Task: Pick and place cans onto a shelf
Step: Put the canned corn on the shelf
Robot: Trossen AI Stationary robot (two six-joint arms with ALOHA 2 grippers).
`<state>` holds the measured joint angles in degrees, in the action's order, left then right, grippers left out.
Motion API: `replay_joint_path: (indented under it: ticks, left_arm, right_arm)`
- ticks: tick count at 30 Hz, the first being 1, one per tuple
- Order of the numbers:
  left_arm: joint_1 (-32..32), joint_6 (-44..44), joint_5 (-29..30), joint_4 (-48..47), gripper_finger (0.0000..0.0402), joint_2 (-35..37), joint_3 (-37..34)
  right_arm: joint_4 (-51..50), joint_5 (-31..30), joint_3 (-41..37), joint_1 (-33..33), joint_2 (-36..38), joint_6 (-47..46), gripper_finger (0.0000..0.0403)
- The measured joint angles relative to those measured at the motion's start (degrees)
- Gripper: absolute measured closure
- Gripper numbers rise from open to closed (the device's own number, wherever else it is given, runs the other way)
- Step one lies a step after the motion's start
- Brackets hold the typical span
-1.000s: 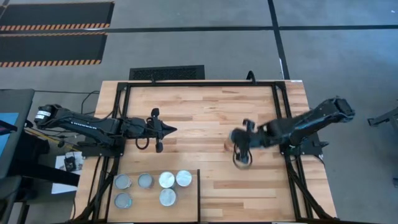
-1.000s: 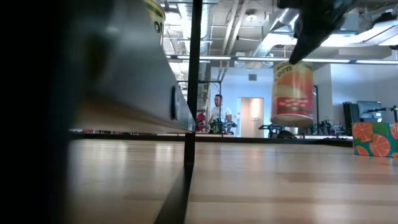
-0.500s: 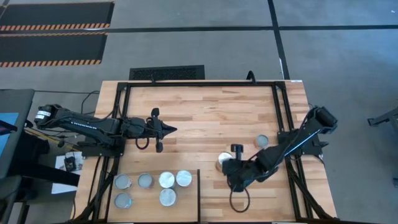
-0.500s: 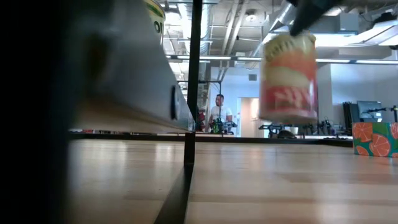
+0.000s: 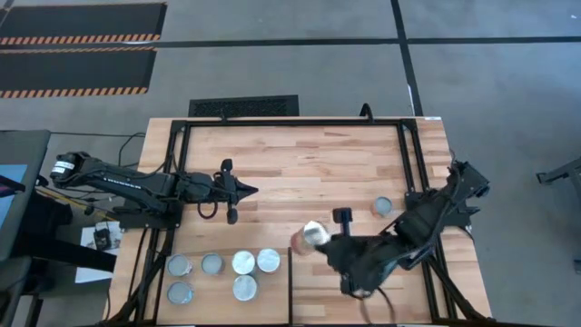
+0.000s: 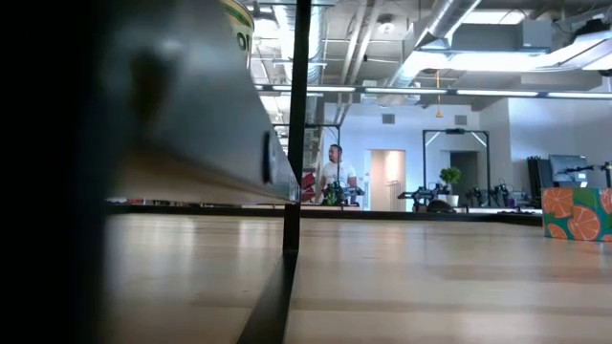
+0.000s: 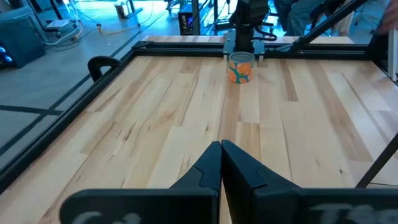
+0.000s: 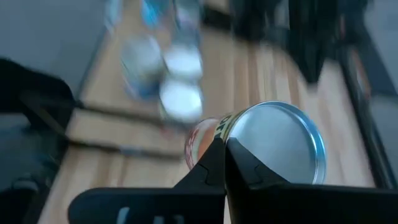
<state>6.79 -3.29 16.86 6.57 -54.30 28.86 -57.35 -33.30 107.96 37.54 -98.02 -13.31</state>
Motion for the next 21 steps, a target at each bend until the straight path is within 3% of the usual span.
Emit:
replay_joint_path:
  ticks: [7,11,21]
  left_arm:
    - [0.0,0.1,0.0,-0.35,0.0401,0.0,0.02]
    - [0.0,0.19,0.0,-0.35,0.0401,0.0,0.02]
    - [0.0,0.26,0.02,-1.18,0.0401,-0.02,0.06]
  right_arm:
    - [19.43,4.66,0.84,1.37,-2.09,16.63,0.0393]
    - [24.27,8.78,1.31,0.98,-5.35,21.45,0.0393]
    - [13.29,11.19,19.63,1.27,-20.1,23.93,0.0393]
